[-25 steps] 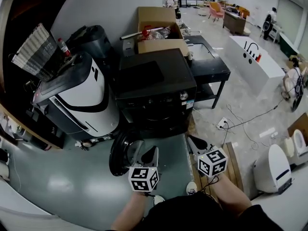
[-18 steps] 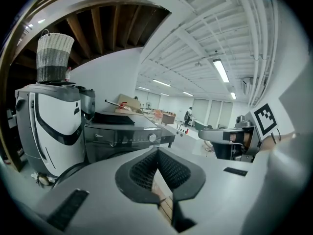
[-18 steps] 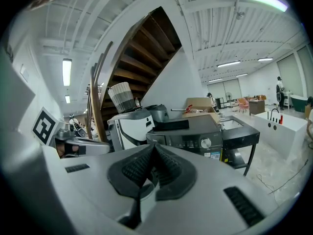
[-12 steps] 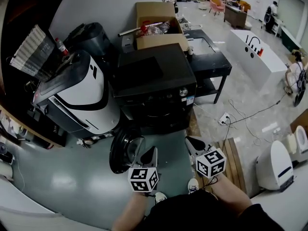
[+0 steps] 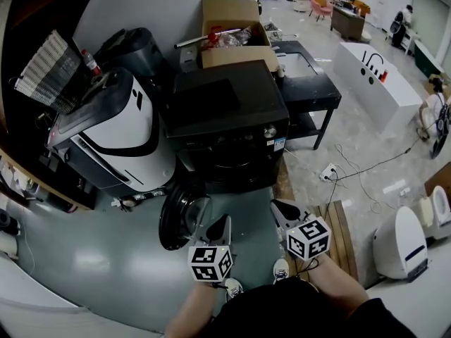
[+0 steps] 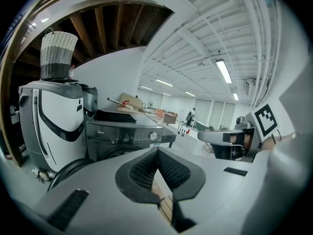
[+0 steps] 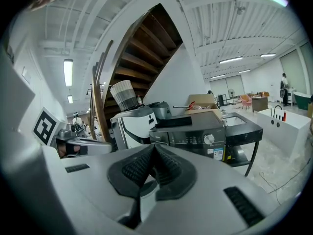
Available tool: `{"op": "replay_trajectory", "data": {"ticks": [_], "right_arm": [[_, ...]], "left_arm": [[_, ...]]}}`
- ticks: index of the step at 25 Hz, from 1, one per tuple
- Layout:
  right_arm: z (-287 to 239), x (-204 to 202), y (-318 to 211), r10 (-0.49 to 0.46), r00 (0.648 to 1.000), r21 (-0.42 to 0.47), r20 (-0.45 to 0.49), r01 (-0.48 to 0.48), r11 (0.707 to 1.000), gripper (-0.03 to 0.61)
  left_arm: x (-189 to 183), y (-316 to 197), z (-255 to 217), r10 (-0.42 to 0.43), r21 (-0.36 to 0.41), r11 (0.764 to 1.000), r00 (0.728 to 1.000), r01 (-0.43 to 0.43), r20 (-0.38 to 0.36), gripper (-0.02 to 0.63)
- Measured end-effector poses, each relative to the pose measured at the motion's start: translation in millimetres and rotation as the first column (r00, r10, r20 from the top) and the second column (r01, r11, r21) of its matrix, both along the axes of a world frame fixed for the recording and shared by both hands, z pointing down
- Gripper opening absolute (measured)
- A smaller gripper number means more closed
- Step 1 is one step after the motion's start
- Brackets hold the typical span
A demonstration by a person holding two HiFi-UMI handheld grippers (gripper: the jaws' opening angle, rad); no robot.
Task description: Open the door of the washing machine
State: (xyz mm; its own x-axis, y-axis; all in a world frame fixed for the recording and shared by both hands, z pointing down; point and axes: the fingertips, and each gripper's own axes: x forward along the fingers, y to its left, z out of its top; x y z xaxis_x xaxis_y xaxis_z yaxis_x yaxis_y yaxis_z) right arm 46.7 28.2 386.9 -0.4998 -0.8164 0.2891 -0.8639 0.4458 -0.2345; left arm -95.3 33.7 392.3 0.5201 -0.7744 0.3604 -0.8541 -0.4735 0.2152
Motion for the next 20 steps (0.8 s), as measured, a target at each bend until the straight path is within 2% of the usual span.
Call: {"op": "replay_trajectory", "data": {"ticks": [20], "right_arm": [[-2.4,-8.3,-3.1,-0.034,0.999,0.004,-0.008,0.034,0.999,0.017]], "left_arm": [[-9.5,1.9,-2.6,-0.037,0.005,0.999,0.999,0.037,-0.002,0.018]]}}
